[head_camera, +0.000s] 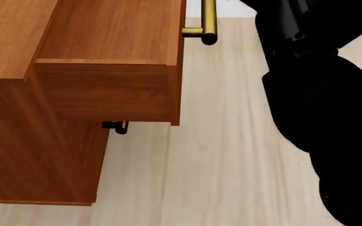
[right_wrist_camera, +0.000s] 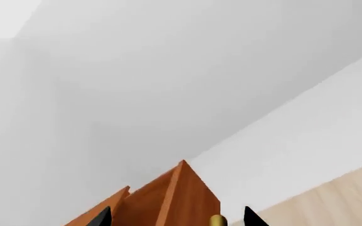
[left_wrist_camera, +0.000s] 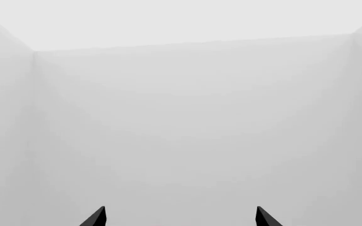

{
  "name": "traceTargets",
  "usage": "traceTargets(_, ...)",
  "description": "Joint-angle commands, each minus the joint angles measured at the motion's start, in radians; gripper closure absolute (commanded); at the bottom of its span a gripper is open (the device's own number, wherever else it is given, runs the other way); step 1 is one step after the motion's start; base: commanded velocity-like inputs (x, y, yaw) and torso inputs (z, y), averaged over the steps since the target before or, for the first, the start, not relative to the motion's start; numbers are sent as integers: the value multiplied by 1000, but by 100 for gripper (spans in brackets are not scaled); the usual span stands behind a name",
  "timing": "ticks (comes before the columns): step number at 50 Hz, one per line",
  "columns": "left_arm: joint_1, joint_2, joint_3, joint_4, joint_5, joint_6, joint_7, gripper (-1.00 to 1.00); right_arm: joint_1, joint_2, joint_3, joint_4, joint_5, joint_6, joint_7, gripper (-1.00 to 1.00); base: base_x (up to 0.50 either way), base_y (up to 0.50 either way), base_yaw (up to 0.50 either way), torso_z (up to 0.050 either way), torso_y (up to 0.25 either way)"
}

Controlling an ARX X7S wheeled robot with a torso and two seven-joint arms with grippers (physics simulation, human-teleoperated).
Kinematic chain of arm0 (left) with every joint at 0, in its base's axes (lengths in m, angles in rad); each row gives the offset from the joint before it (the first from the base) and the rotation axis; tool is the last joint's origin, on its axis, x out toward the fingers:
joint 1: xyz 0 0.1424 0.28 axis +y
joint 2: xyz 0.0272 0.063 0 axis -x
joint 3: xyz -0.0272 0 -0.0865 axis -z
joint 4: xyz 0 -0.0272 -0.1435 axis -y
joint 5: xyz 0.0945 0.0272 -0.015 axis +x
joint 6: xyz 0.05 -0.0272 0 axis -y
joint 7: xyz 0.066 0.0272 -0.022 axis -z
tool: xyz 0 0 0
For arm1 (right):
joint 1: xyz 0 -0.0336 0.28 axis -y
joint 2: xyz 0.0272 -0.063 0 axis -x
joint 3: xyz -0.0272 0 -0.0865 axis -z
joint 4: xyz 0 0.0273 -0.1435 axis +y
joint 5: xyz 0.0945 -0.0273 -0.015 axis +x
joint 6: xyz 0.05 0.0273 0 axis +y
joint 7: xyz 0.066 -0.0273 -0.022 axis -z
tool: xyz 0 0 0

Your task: Close the bottom drawer of the cabinet and open the top drawer.

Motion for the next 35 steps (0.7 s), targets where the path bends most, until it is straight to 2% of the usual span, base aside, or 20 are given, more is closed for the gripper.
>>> traceTargets(1, 12, -1, 4, -9, 6, 16, 4, -100, 158, 54, -83, 15, -58, 194, 32, -100, 0, 0, 0, 0, 0)
traceTargets(17, 42, 4, 17, -35, 30, 61, 16, -100, 390, 17, -209, 179, -80, 519, -94, -100, 0, 0, 0, 0, 0)
traceTargets(35, 56, -7, 7, -36, 26, 75, 19, -100, 610, -56, -304, 333, -128, 769, -255, -100, 0, 0, 0, 0, 0)
